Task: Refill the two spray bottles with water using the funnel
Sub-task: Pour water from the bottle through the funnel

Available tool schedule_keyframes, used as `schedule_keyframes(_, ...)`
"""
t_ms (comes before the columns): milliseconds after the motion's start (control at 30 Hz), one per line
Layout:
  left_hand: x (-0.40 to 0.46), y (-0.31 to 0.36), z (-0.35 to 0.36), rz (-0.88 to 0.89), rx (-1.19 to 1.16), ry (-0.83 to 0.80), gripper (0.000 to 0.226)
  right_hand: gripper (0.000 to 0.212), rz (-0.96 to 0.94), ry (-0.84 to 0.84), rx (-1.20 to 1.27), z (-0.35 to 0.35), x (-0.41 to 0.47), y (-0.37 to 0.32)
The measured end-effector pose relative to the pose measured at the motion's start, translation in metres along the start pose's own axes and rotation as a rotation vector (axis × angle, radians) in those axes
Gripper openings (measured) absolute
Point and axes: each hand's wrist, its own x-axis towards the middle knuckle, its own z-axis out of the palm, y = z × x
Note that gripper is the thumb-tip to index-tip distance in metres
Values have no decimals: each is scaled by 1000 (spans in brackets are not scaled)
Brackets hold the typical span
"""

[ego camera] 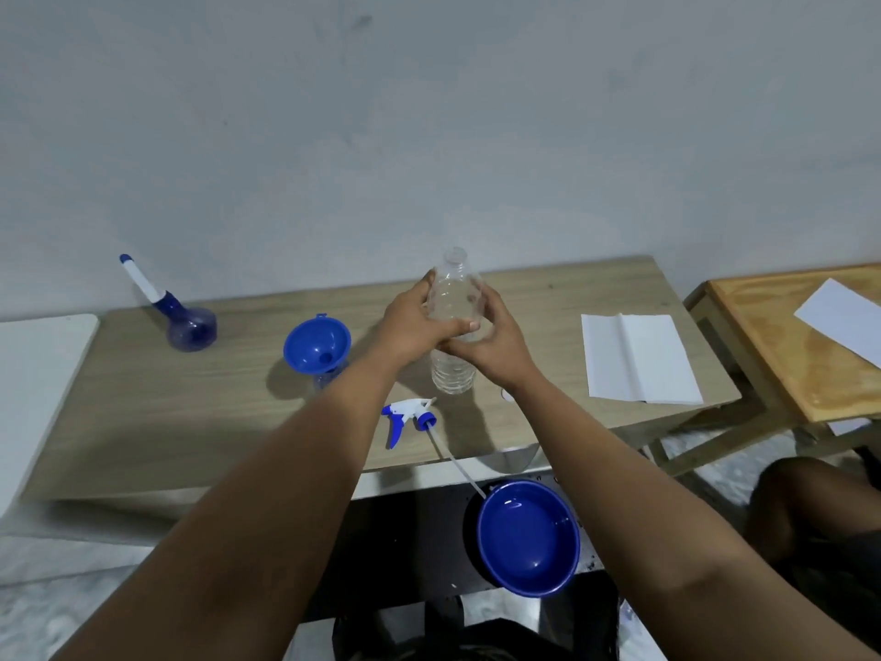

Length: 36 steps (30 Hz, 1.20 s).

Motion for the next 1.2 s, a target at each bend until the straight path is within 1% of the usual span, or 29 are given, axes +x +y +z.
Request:
schedule_keyframes(100,-6,6,-13,-46,63,-18,101,97,0,-32,44,11,11,-16)
schedule_keyframes(133,-11,8,-18,-44,58,-4,101,93,4,-26,50,13,12,-17)
schedule_keyframes(200,-21,12,-30,-8,14,51,89,91,5,-4,41,18,11,-17)
schedule_keyframes(300,-38,15,-52,111,-55,234,64,98,-17,28,18,22,5,-22)
schedule_keyframes(367,-47,14,-67,166,-44,377,53,90,-39,60,6,26,3,-27)
schedule_keyframes(433,-57,9,-80,200,-1,498,50,78,-48,122,14,30,1,-30)
schedule_keyframes(500,-64,-1,-92,207,37,560,55,73,-48,175,33,32,1,-31)
schedule_keyframes(600,-75,-20,-108,211,152,598,68,75,-68,242,50,34,-3,-43)
schedule_keyframes(667,-82,-33,-115,193,228,574,79,78,-102,269,41,33,-4,-56)
schedule_keyframes(733,-88,-46,-121,133,256,497,97,79,-154,276,5,28,-4,-71)
schedule_keyframes(833,-92,-66,-127,6,287,371,120,79,-215,206,-83,19,-4,-91)
schedule_keyframes(900,-93,-78,-128,-36,282,316,125,77,-220,120,-158,16,-3,-103)
schedule_keyframes(967,-96,-86,-128,-35,228,288,115,74,-198,-5,-240,16,-2,-113)
schedule_keyframes(1067,-99,-94,-127,-3,139,274,89,72,-122,-208,-428,23,0,-120)
schedule_keyframes(1100,-100,-95,-126,3,120,274,84,73,-93,-263,-488,27,-1,-120)
schedule_keyframes(1200,-98,-97,-125,9,79,293,79,75,-39,-373,-622,39,-5,-116)
